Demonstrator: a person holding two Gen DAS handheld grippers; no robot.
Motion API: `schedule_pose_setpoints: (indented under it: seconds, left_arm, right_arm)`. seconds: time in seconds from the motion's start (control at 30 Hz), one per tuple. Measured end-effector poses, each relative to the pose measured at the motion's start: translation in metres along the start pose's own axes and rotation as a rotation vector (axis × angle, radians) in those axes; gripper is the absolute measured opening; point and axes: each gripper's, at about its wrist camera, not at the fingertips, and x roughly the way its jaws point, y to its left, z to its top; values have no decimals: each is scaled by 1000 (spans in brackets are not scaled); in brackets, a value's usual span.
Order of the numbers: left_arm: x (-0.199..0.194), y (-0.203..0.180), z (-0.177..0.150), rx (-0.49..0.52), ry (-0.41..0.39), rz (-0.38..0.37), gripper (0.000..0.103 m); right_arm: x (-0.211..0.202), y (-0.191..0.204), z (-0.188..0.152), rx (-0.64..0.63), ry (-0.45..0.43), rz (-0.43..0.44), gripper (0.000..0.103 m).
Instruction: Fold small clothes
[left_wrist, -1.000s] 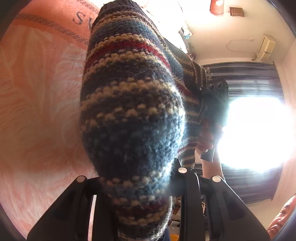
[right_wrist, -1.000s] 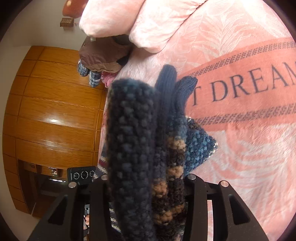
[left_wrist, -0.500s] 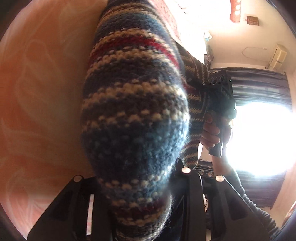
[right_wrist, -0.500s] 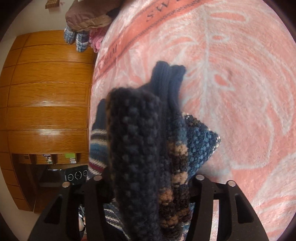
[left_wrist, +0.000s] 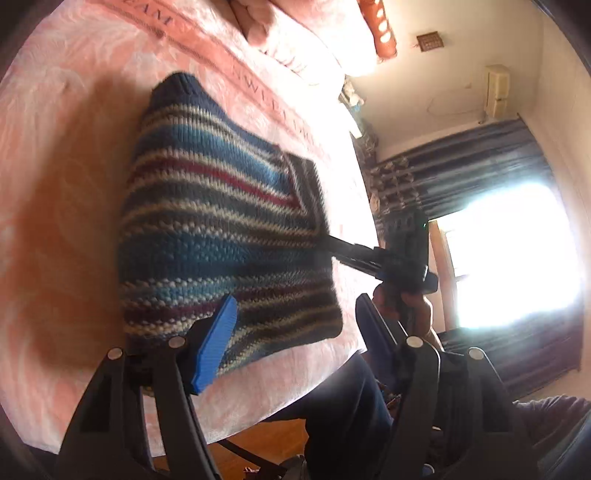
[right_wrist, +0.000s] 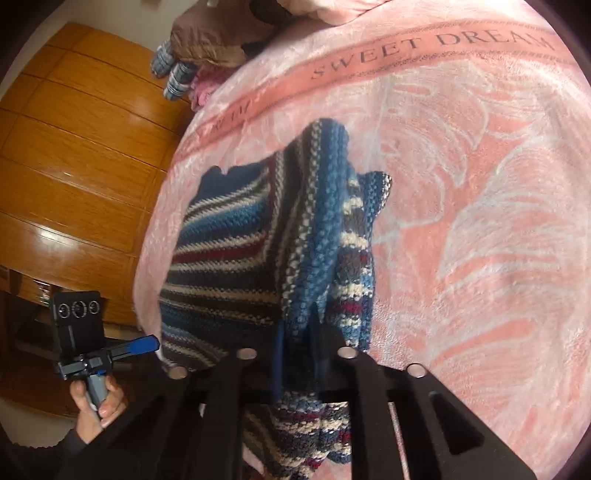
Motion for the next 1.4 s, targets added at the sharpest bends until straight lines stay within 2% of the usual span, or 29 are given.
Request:
schedule_pose_setpoints:
  seconds: [0.1, 0.13, 0.2, 0.27, 0.3, 0.37, 0.43, 0.47, 0.5, 0.53, 0.57, 0.6, 0.63, 0.7, 0.77, 0.8, 0.83, 0.9, 0.97, 1.0, 1.03, 1.07, 1.1, 1.13, 1.2, 1.3, 1.33, 1.37, 1.4]
  left_arm:
    - [9, 16, -11, -47, 25, 15, 65]
    - [12, 17, -4, -54, 24, -9, 65]
    - [-13, 16, -2, -38, 11, -46, 65]
    - [-29, 7, 8, 5, -10, -40, 65]
    - [-37, 8, 20, 15, -26, -46, 65]
    - [-62, 13, 40, 18, -57, -65, 66]
    - [-60, 19, 69, 17, -58, -84, 66]
    - [-61, 25, 83, 0, -47, -95, 66]
    - [-57, 32, 95, -16, -22, -115, 66]
    - [-46, 37, 104, -25, 0, -117, 66]
    - [-38, 40, 112, -23, 11, -72, 66]
    - [-33, 49, 116, -22, 32, -5, 66]
    - [-32, 61, 122, -45, 53, 18, 61]
    - [-26, 77, 125, -88, 68, -18, 56]
    - [-31, 73, 128, -85, 80, -3, 55]
    - [-40, 66, 129, -72, 63, 14, 56]
    - [-50, 58, 128, -53, 37, 0, 62]
    - [-70, 43, 117, 12, 14, -88, 63]
    - [-68, 31, 105, 55, 35, -99, 64]
    - [-59, 33, 99, 60, 63, -78, 64]
    - [-46, 33, 95, 67, 95, -22, 64]
    - [-32, 41, 90, 81, 123, 71, 64]
    - [-21, 48, 84, 103, 146, 140, 60]
    - [-17, 53, 79, 110, 145, 156, 55]
    - [-28, 44, 78, 97, 108, 159, 55]
    - [-55, 17, 63, 138, 52, 71, 64]
    - [-58, 13, 55, 155, 51, 67, 65]
    - [-55, 14, 48, 163, 60, 84, 65]
    - [-47, 20, 43, 163, 74, 144, 65]
  right_arm:
    - [-21, -2, 2, 4, -89, -22, 9]
    - [-19, -13, 3, 34, -75, -43, 9]
    - [-1, -30, 1, 65, 18, -36, 13]
    - [-3, -24, 3, 12, 35, 7, 23]
    - [-8, -21, 9, 4, 31, 30, 35]
    - [-19, -25, 26, 45, -40, 48, 53]
    - [-18, -30, 48, 97, -65, 60, 53]
    - [-11, -30, 59, 109, -56, 72, 53]
    - [-2, -30, 67, 113, -37, 63, 43]
    - [6, -23, 74, 84, -21, 35, 26]
    - [5, -14, 79, 23, -51, -10, 10]
    - [4, -8, 81, -11, -77, -31, 10]
    - [8, -10, 81, -5, -84, -72, 10]
    - [30, -28, 79, 32, -40, -149, 13]
    - [28, -36, 77, 69, -46, -105, 21]
    - [19, -36, 77, 85, -58, -63, 22]
    - [5, -31, 74, 86, -91, -39, 23]
    - [-23, -14, 63, 38, -144, 0, 23]
    - [-26, -2, 49, -2, -96, 33, 23]
    - [-18, 1, 42, -15, -56, 25, 23]
    - [-5, 0, 35, -30, -7, -9, 22]
    - [9, -4, 28, -45, 27, -66, 17]
    - [18, -9, 24, -59, 29, -106, 5]
    - [18, -12, 21, -59, 20, -101, 5]
    - [1, -5, 18, -42, 0, -92, 8]
    - [-29, 19, -1, -105, -22, -82, 9]
    - [-33, 22, -11, -114, -17, -80, 9]
    - [-31, 22, -20, -115, -4, -85, 9]
    - [-24, 17, -27, -114, 12, -118, 8]
